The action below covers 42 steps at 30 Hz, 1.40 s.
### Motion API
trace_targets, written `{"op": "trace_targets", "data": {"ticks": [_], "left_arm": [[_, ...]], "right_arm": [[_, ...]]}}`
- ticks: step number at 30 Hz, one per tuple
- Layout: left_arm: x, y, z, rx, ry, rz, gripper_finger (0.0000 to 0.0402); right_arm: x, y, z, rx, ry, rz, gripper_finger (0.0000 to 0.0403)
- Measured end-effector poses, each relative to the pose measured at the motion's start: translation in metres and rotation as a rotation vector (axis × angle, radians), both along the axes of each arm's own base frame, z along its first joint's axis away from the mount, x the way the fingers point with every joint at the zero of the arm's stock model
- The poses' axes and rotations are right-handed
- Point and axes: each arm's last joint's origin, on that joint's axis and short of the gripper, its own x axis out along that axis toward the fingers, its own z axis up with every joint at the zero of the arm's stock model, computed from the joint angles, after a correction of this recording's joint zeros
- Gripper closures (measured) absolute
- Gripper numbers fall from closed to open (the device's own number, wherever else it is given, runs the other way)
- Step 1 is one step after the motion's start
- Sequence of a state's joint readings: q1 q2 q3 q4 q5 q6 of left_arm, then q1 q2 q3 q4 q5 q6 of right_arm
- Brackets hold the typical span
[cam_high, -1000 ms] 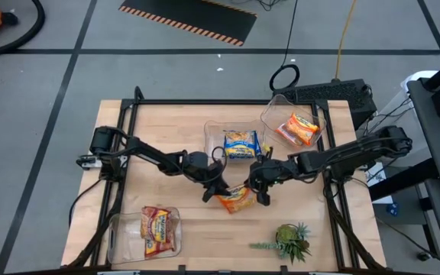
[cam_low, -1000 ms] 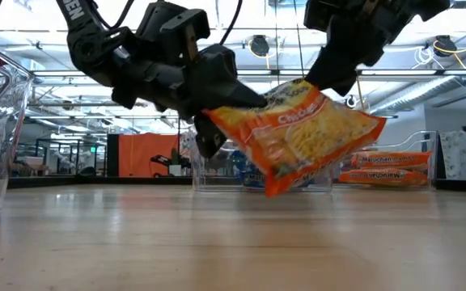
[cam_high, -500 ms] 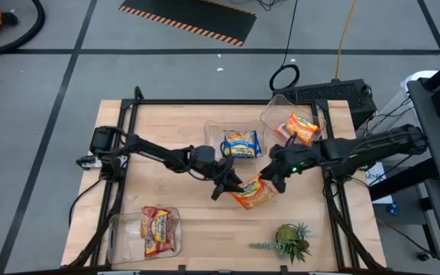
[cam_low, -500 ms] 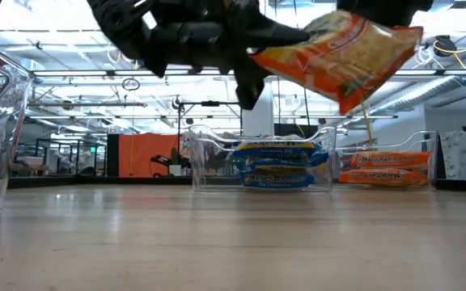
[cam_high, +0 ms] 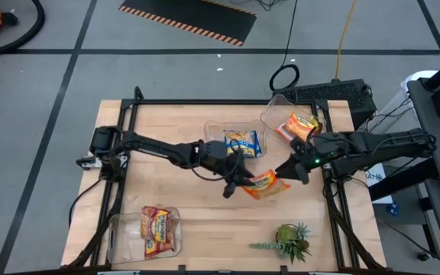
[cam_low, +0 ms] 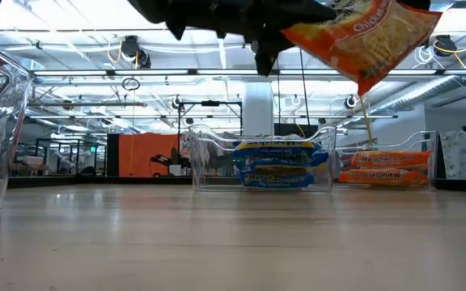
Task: Sort Maruchan noodles
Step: Put the orange noodle pack into the top right transparent bin
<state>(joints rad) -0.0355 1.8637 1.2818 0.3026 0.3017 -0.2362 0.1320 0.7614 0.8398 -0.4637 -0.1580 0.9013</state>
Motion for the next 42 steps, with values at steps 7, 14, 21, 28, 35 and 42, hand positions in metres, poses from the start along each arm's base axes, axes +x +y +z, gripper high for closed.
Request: {"op": "trace_targets", "data": {"ticks": [7, 14, 21, 28, 35, 42], "left_arm": [[0.006, -0.007, 0.02, 0.009, -0.035, 0.091, 0.0296], [0.006, -0.026, 0.024, -0.017, -0.023, 0.12, 0.0296], [0.003, -0.052, 0.024, -0.039, -0.019, 0.141, 0.0296], [0.001, -0.062, 0.024, -0.071, -0.014, 0.25, 0.0296], [0.002, -0.061, 0.027, -0.094, -0.045, 0.279, 0.0296], [0.003, -0.061, 0.034, -0.089, -0.114, 0.265, 0.0296]], "right_arm": [[-0.012, 0.002, -0.002, -0.117, -0.002, 0.113, 0.0143], [-0.015, 0.002, 0.0, -0.253, -0.059, 0.18, 0.0127], [-0.012, 0.001, -0.003, -0.311, -0.046, 0.172, 0.0123], [-0.001, 0.012, -0.003, -0.231, -0.062, 0.236, 0.011], [0.011, 0.02, -0.009, -0.265, -0.044, 0.22, 0.0118], [0.029, 0.029, -0.02, -0.239, 0.006, 0.235, 0.0159]]}}
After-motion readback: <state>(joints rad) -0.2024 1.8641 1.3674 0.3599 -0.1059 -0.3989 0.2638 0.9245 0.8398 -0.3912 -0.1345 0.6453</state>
